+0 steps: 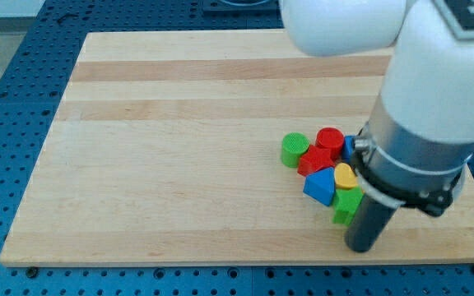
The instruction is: Move blue triangle along with group of blocks towards center right
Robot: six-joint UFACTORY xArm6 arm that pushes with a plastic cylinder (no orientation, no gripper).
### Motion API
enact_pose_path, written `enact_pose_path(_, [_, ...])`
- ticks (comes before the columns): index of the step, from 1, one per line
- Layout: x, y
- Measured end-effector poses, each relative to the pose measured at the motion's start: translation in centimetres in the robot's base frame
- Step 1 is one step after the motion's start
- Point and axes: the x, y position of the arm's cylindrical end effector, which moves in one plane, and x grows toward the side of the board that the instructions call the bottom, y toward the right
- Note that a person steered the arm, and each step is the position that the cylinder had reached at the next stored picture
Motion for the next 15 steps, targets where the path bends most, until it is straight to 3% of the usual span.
enact_pose_path(2, [1.6, 1.4])
enact_pose_path(4, [1.9, -3.9])
enact_pose_path(6, [-2.0, -3.8])
enact_pose_path(9, [-1.6, -7.9])
enact_pose_path(10, [-3.2, -7.6])
enact_pose_path(12, [-8.1, -0.8])
enact_pose_path(14, [-8.3, -2.8])
enact_pose_path(15, [-9.9, 0.8])
